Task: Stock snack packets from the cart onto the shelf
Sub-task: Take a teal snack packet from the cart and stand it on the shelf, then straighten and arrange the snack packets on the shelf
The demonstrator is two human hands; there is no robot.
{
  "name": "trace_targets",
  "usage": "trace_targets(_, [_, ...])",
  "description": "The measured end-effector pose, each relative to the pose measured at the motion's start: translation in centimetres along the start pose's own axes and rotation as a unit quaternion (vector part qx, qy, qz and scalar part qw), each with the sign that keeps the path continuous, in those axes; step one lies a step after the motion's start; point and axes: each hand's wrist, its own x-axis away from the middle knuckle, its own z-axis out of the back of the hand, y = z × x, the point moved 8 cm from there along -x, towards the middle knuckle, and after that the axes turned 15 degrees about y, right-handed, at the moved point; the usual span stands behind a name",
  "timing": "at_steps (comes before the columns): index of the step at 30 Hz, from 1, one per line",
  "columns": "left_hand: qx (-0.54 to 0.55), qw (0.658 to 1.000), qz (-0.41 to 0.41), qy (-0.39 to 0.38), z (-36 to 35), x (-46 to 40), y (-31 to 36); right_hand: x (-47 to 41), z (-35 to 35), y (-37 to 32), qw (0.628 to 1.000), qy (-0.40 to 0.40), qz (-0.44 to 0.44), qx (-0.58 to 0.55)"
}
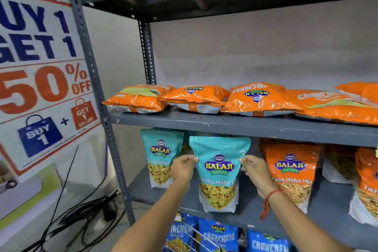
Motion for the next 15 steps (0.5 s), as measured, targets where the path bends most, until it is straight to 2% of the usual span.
trace_targets(4, [-0.006,1.0,-0.003,-0.021,-3.5,-1.7,-1.8,-2.9,-0.2,2.5,1.0,0.019,-0.008,0.022])
trace_targets(9, [-0.029,0.999,-0.039,-0.016,-6.3,-3.3,-3.4,-5.2,-0.5,4.4,0.999,0.033,-0.026,-0.001])
trace_targets(12, [-0.04,0.996,-0.062,-0.041,-7.8,-3.6,-3.8,-6.0,-0.5,5.9,0.998,0.03,-0.052,-0.021])
trace_targets(15, [-0.033,0.994,-0.083,-0.068,-9.0,-3.9,-3.7,-6.4,-0.6,7.5,0.993,-0.02,-0.096,-0.068])
